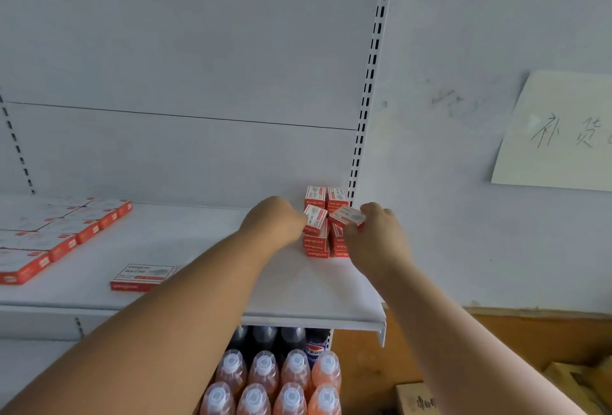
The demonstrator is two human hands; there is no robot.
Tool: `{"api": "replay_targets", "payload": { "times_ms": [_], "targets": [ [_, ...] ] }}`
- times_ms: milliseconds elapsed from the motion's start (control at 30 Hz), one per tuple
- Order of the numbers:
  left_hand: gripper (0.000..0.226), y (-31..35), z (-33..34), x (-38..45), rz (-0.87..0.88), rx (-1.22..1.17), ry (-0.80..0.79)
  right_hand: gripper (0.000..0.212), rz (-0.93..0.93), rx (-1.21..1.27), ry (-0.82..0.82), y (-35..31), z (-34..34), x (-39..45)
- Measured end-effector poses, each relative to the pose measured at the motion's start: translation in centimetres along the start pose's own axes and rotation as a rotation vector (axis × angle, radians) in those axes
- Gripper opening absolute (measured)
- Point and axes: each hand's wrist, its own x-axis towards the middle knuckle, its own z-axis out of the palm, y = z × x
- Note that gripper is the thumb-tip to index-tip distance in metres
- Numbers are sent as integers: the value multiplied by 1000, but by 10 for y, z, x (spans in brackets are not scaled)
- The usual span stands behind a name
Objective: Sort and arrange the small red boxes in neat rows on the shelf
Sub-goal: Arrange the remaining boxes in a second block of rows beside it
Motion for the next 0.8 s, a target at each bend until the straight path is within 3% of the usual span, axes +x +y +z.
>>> {"api": "replay_targets", "payload": {
  "times_ms": [100,200,267,333,533,633,800],
  "targets": [
    [22,-5,-5,-6,-17,-240,90,32,-31,308,62,2,0,-2],
    [18,-13,-14,-16,-40,-613,114,33,103,750,2,-11,2,-8],
    [23,-22,-26,-22,-14,-685,164,33,145,967,-57,-21,6,-11],
    [27,-38,-42,-29,30,-637,232,32,140,1030,-91,-32,11,-13],
    [25,-118,-92,-41,51,-261,288,18,40,895,-212,-67,44,-27],
    [26,-153,-108,-36,2,-230,206,15,23,661,-308,-91,67,-37],
    [23,-188,-109,-16,19,-102,107,23,-13,218,-311,-121,96,-46]
  ]
}}
